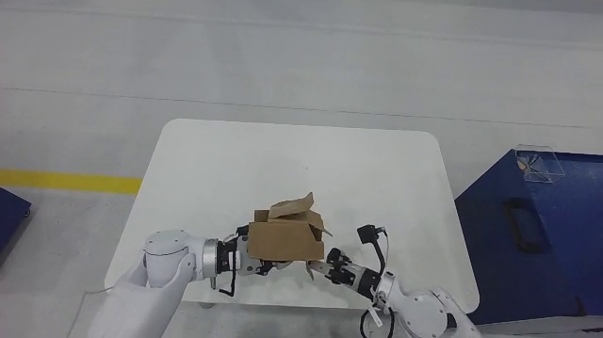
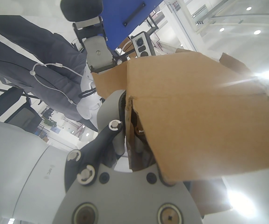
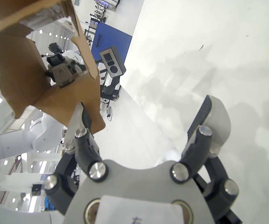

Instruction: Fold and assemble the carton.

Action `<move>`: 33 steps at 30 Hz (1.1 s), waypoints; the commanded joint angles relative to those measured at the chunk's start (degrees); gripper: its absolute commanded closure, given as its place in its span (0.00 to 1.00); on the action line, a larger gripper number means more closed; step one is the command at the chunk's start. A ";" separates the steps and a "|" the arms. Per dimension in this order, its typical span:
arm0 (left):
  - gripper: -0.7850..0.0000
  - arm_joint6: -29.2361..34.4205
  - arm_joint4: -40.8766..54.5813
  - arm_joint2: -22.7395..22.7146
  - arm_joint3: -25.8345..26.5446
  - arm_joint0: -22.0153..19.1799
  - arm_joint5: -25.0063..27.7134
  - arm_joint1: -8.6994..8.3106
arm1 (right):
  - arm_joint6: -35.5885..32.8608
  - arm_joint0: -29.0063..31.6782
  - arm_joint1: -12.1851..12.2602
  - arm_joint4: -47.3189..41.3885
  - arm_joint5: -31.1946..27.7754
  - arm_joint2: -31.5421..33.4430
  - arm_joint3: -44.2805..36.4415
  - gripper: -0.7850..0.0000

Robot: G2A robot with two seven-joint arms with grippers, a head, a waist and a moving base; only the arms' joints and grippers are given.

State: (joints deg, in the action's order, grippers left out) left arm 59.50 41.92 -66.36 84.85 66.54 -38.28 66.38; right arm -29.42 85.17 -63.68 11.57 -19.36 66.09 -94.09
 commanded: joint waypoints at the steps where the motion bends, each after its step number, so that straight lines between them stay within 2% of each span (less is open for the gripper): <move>1: 1.00 -0.11 0.20 0.36 -0.22 -0.07 0.26 -0.04 | 0.50 -0.72 -0.13 -0.60 -0.27 -0.20 0.56 0.00; 5: 1.00 -0.47 0.24 0.85 -0.97 -0.43 0.69 -0.15 | 2.90 -0.94 -0.18 -4.97 -1.63 1.77 0.49 0.00; 8: 1.00 -0.90 0.45 0.83 -1.50 -0.54 1.06 -0.27 | 1.85 -0.32 0.10 -7.71 -2.45 3.69 -0.84 0.00; 14: 1.00 -1.80 0.97 1.20 -2.08 -0.70 1.56 -0.42 | -0.10 1.26 0.46 -7.96 -2.39 4.89 -4.52 0.00; 20: 1.00 -2.25 1.31 1.62 -2.26 -0.96 1.85 -0.59 | -0.32 0.48 0.19 -7.39 -1.43 3.08 -5.70 0.00; 27: 1.00 -2.25 1.52 1.88 -2.31 -0.98 3.22 -0.82 | 0.85 -1.20 -0.27 -5.90 0.09 1.05 -4.69 0.00; 33: 1.00 0.18 0.34 2.08 -1.65 -0.67 6.11 -1.23 | 0.59 -1.42 0.04 -7.05 1.07 3.70 -2.97 0.00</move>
State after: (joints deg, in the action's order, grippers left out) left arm 59.06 42.61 -64.33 83.01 65.76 -32.76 65.25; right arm -28.84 83.88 -63.72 4.22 -18.79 69.16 -97.58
